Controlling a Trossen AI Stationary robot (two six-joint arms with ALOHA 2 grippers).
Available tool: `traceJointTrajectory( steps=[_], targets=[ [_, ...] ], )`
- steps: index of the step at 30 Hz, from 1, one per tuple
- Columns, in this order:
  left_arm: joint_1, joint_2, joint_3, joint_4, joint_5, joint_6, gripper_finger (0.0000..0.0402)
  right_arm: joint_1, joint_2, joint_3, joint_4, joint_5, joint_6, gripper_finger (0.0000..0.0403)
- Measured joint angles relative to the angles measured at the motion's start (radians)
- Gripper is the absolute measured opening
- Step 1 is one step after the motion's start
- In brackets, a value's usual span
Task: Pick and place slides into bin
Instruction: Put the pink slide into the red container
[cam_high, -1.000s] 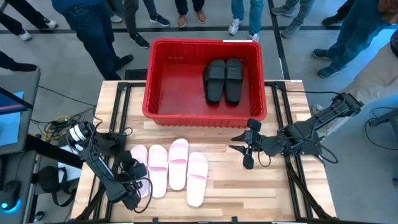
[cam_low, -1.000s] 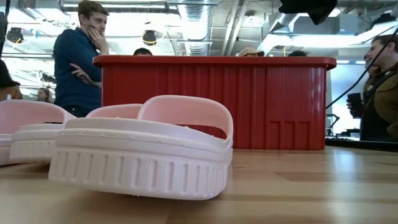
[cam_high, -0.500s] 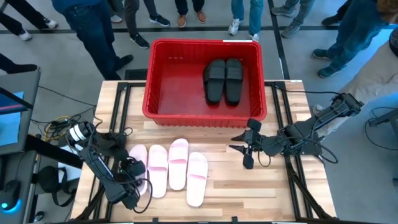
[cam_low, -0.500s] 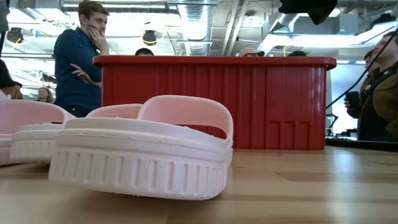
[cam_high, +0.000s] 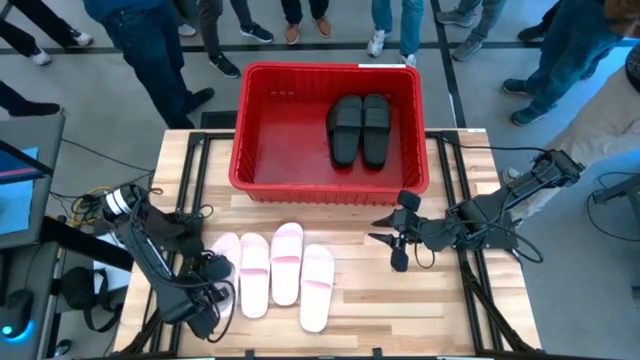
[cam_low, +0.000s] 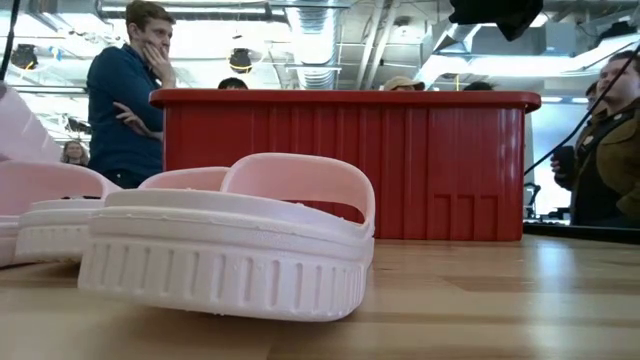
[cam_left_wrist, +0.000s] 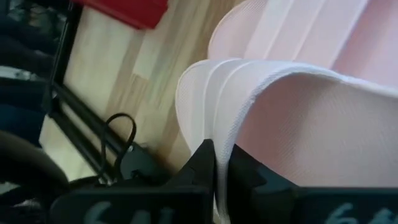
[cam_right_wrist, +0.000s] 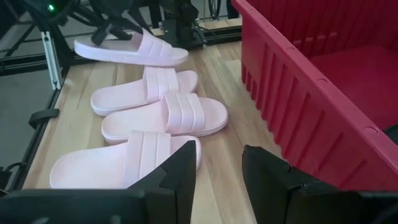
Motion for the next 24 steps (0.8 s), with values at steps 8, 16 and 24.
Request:
traceJointTrajectory(
  steps=[8,16,24],
  targets=[
    [0.015,-0.032,0.069,-0.001,-0.052,0.072,0.0,0.0,0.0,0.0,0.0,-0.003,0.0,0.0118],
    [0.063,-0.032,0.165,-0.001,-0.154,0.24,0.0,0.0,0.0,0.0,0.0,-0.004,0.015,0.0118],
    [0.131,-0.032,0.268,0.0,-0.276,0.394,0.0,0.002,0.0,0.0,0.0,-0.012,0.034,0.0118]
  ],
)
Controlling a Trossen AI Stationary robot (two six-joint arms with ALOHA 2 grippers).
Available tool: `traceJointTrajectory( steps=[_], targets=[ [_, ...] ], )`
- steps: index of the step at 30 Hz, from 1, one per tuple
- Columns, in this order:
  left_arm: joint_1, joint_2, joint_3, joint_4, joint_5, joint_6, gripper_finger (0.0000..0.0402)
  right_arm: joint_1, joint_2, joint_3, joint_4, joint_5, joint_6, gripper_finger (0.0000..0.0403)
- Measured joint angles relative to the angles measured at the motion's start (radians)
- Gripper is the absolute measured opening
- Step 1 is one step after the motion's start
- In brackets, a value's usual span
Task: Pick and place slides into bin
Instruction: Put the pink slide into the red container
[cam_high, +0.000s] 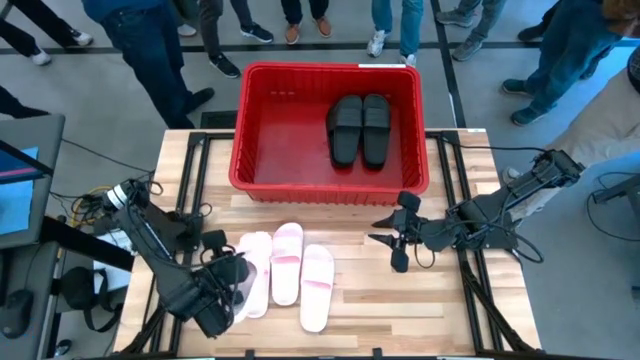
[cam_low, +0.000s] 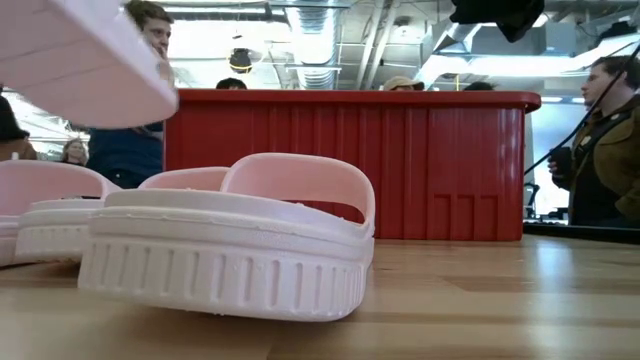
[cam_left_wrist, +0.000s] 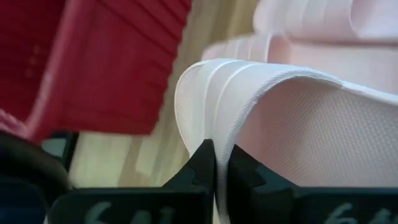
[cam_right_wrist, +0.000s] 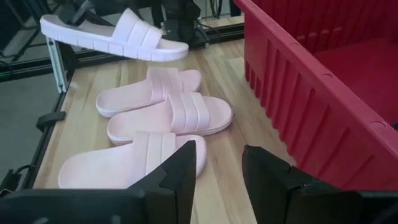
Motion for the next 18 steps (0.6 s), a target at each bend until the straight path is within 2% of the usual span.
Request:
traceJointTrajectory(
  steps=[7,18],
  targets=[
    [0.066,-0.011,0.077,0.001,-0.101,0.132,0.0,0.0,0.0,0.0,0.0,-0.015,0.0,0.0118],
    [0.208,-0.112,0.141,-0.001,-0.255,0.332,0.0,0.0,0.0,0.0,0.0,-0.042,0.0,0.0118]
  ],
)
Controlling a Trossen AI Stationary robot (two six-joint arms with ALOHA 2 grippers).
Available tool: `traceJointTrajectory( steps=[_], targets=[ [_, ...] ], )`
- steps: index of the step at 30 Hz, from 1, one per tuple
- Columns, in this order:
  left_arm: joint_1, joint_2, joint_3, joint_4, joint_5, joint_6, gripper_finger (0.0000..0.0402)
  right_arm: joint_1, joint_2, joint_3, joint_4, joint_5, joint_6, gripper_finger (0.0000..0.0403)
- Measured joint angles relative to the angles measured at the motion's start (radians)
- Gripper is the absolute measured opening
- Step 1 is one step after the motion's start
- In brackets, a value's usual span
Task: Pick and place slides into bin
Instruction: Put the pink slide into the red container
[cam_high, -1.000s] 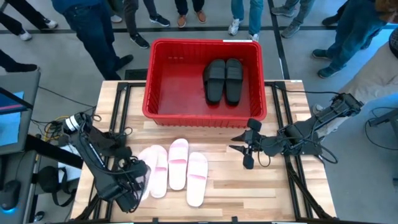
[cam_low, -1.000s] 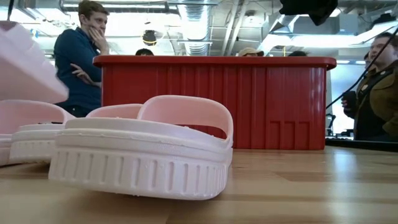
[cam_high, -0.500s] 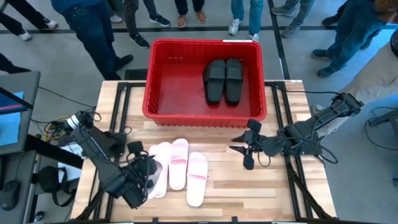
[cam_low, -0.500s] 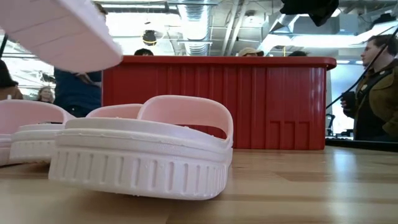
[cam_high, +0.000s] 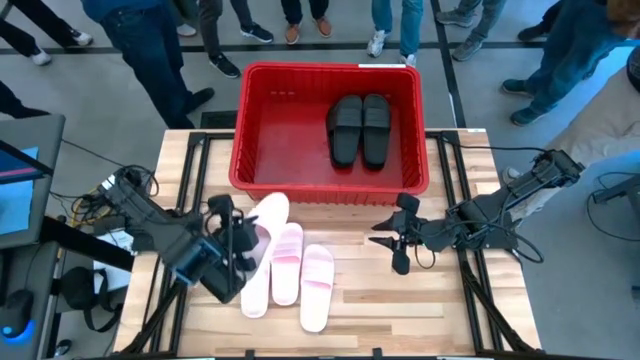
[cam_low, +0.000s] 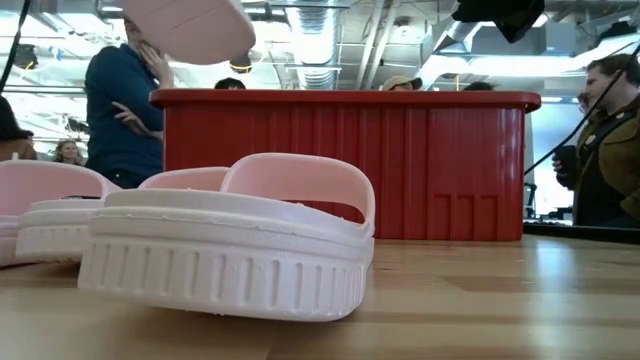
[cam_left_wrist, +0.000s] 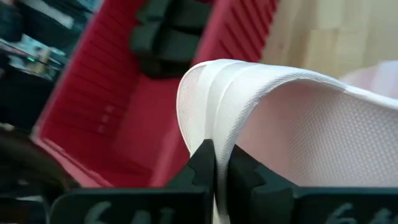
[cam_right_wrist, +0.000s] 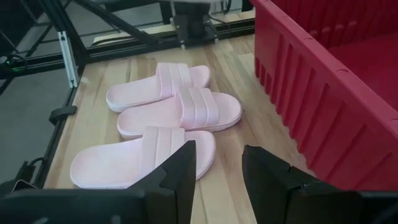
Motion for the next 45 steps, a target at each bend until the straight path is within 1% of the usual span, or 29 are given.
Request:
traceJointTrajectory(
  steps=[7,11,16,19,21,25,28,31,35,39,42,45],
  targets=[
    [0.142,-0.013,0.071,0.001,-0.045,0.244,0.0,0.0,0.0,0.0,0.0,-0.019,0.0,0.0118],
    [0.241,-0.013,0.112,0.001,-0.094,0.388,0.0,0.0,0.0,0.0,0.001,-0.04,0.008,0.0118],
    [0.409,-0.013,0.16,0.013,-0.118,0.617,0.0,0.0,0.0,0.0,0.021,-0.038,0.026,0.0118],
    [0.516,-0.018,0.168,0.082,-0.109,0.765,0.0,-0.013,0.0,0.0,0.045,-0.035,0.026,0.0118],
    [0.585,-0.03,0.168,0.15,-0.078,0.861,0.0,-0.025,0.0,0.0,0.061,-0.032,0.033,0.0118],
    [0.718,-0.048,0.169,0.323,0.019,1.032,0.0,-0.047,0.0,0.0,0.077,-0.029,0.049,0.0118],
    [0.802,-0.046,0.169,0.404,0.07,1.155,0.0,-0.057,0.0,0.0,0.084,-0.029,0.067,0.0118],
    [0.877,-0.042,0.165,0.504,0.146,1.249,0.0,-0.057,0.0,0.0,0.083,-0.029,0.086,0.0118],
    [0.966,-0.041,0.122,0.653,0.229,1.363,0.0,-0.057,0.0,0.0,0.083,-0.029,0.114,0.0118],
    [1.049,-0.034,0.08,0.709,0.303,1.43,0.0,-0.057,0.0,0.0,0.083,-0.029,0.139,0.0118],
    [1.108,-0.019,0.054,0.725,0.344,1.446,0.0,-0.057,0.0,0.0,0.086,-0.029,0.146,0.0118],
    [1.15,-0.006,0.026,0.79,0.389,1.467,0.0,-0.061,0.0,0.0,0.084,-0.028,0.156,0.0118]
  ],
)
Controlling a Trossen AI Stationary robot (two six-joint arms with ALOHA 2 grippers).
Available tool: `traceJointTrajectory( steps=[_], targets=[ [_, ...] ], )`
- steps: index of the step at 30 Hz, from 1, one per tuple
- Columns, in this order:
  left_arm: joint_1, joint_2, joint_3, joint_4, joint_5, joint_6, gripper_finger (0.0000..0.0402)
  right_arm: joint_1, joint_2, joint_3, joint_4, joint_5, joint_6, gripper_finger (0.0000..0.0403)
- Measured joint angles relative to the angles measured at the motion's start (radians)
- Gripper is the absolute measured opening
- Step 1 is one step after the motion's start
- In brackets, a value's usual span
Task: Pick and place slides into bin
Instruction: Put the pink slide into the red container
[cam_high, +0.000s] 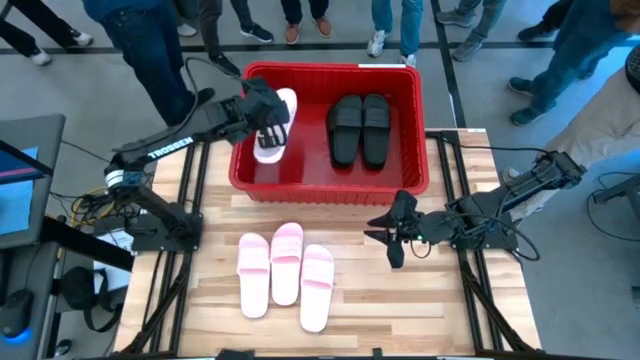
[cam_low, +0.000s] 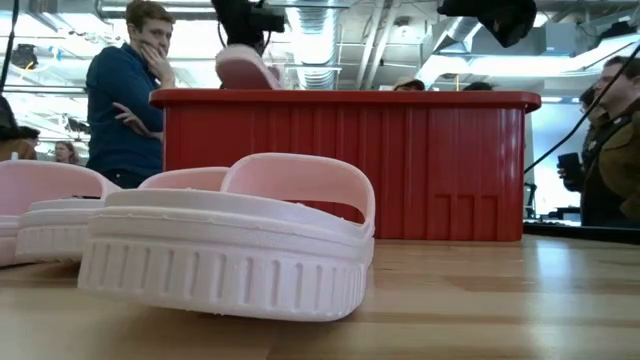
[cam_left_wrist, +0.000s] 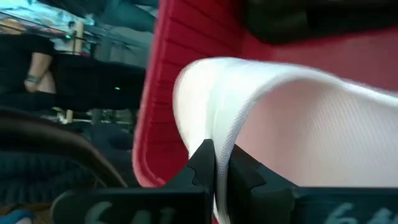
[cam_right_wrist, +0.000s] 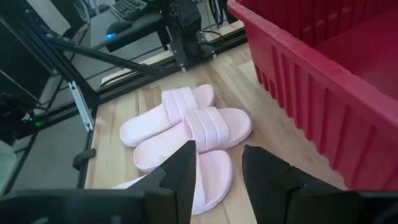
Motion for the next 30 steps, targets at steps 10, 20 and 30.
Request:
traceJointTrajectory(
  steps=[10,20,30],
  targets=[
    [0.102,0.116,-0.01,0.081,0.102,0.089,0.0,-0.014,0.0,0.0,0.012,0.007,0.022,0.0118],
    [0.178,0.222,-0.01,0.105,0.16,0.111,0.0,-0.012,0.0,0.0,0.017,0.007,0.045,0.0118],
    [0.245,0.247,-0.01,0.176,0.212,0.118,0.0,-0.012,0.0,0.0,0.017,0.007,0.045,0.0118]
  ],
)
